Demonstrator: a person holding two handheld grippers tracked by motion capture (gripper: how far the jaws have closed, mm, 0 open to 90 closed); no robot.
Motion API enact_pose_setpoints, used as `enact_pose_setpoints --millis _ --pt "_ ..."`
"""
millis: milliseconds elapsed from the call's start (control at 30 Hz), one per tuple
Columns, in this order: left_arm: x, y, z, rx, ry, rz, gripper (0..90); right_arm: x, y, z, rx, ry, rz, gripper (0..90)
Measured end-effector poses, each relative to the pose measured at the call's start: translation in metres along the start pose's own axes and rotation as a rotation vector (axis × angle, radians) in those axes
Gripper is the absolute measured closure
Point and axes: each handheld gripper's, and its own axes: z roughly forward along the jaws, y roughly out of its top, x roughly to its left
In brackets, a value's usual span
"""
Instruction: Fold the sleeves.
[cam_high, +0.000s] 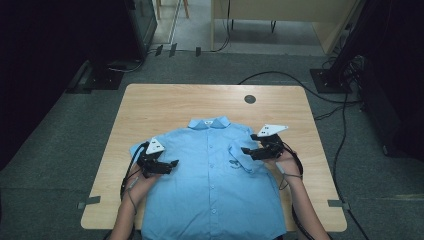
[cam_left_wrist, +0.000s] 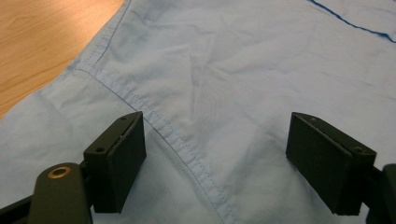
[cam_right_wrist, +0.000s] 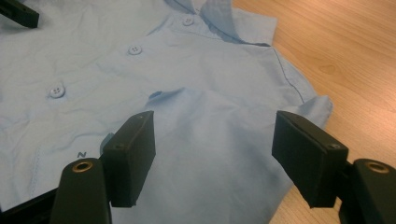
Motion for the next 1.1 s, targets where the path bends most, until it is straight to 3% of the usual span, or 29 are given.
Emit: enact_pose_setpoints --millis 500,533,633,1100 --pt "0.000 0.000 0.000 0.000 0.000 0.000 19.9 -0.010 -0.007 -0.008 0.001 -0.026 0.027 26.7" --pt "0.000 0.000 0.000 0.000 0.000 0.000 19.9 -0.013 -0.009 -0.009 -0.008 -0.031 0.053 26.7" --pt "0.000 0.000 0.000 0.000 0.000 0.000 19.9 -0.014 -0.010 -0.010 -0.008 -0.041 0.061 23.8" --pt "0.000 0.000 0.000 0.000 0.000 0.000 19.9 -0.023 -0.017 -0.014 0.004 -0.057 0.064 22.6"
